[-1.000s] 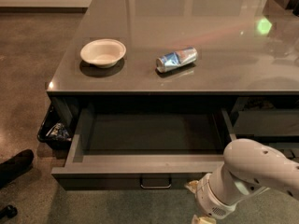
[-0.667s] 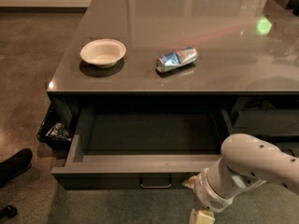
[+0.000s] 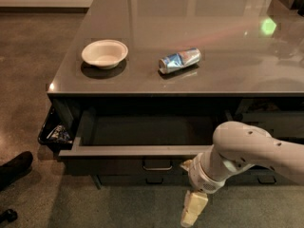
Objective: Close top drawer
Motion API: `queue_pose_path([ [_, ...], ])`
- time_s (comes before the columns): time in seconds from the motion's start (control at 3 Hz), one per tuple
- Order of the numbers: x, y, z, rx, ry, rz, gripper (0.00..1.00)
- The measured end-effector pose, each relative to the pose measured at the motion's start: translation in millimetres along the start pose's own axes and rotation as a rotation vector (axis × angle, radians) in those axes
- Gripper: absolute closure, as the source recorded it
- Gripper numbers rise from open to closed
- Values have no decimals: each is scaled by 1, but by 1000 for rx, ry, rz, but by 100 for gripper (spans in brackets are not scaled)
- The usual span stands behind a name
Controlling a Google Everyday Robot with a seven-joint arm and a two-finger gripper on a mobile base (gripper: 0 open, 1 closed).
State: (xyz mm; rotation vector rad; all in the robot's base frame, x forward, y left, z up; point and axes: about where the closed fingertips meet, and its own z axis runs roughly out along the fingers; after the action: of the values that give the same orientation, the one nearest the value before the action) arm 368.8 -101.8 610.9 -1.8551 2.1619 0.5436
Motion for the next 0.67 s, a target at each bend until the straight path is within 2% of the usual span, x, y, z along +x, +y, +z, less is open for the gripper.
queue_pose_path([
  [0.33,-12,-17,2,38,6,-40,0],
  [0.67,-12,-17,2,38,6,-40,0],
])
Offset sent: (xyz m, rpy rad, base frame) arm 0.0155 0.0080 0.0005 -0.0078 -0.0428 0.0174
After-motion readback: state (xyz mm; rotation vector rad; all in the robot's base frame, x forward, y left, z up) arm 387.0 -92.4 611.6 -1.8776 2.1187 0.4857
